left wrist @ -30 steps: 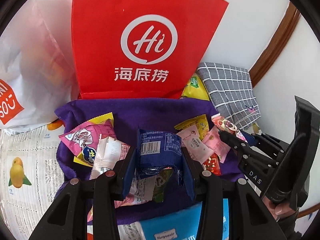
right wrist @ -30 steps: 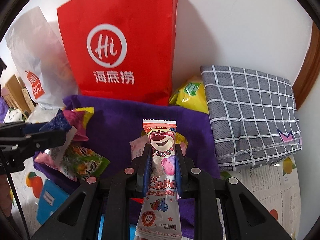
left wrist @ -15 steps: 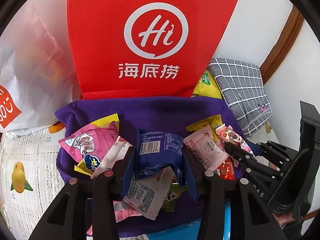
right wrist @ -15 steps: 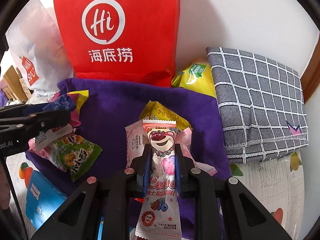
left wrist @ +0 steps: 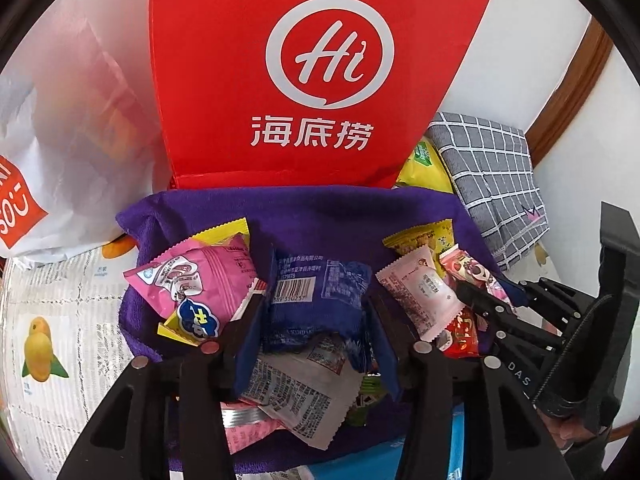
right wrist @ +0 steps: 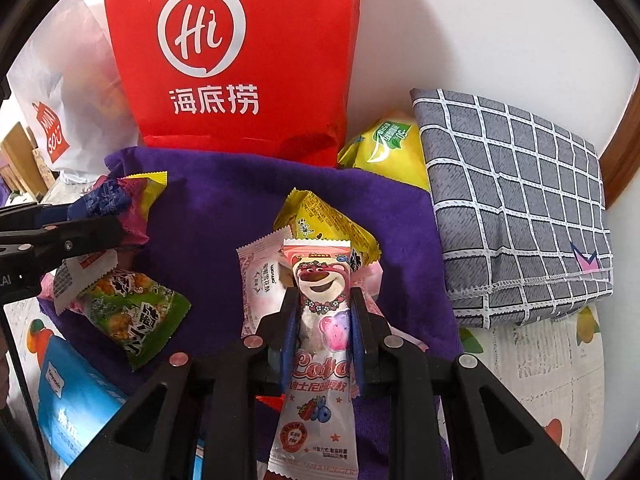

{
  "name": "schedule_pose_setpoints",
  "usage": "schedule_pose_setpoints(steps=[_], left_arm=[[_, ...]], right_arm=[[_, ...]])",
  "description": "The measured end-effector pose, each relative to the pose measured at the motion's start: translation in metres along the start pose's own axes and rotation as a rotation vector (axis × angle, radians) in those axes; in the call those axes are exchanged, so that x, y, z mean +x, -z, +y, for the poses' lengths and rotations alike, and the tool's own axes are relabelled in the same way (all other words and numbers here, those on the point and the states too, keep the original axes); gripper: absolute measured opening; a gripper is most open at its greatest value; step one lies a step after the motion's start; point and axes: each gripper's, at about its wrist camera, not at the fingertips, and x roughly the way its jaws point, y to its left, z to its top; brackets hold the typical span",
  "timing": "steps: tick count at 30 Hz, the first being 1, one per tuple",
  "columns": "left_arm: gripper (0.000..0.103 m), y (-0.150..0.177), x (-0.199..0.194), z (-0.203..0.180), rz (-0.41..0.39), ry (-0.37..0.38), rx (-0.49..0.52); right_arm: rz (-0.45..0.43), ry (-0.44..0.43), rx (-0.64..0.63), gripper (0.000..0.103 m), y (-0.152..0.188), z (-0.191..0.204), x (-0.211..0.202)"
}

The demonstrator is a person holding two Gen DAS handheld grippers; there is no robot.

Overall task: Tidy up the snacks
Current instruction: 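Open both grippers to drop the blue packet and Lotso stick on the towel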

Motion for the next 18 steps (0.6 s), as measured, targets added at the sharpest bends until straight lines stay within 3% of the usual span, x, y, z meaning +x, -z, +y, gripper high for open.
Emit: schedule_pose_setpoints(steps=[3, 6, 10, 18], left_arm=[[0.050, 0.001, -0.003, 0.001, -0.001, 0.016, -0.002], [0.062, 0.001, -0.009, 0.002, -0.010, 0.036, -0.010], [0.070, 0.001, -0.015, 0.002, -0.019, -0.022, -0.017], [0.073, 0.010, -0.031, 0.007, -0.026, -0.020, -0.016]], right_arm=[[0.001, 0.004, -0.008, 0.023, 0.000, 0.000, 0.001], [0.001, 0.005, -0.005, 0.023, 0.000, 0.000, 0.001], [0.001, 0.010, -0.003, 0.023, 0.000, 0.000, 0.001], [-0.010, 0.065, -0.011, 0.025, 0.004, 0.002, -0.008]])
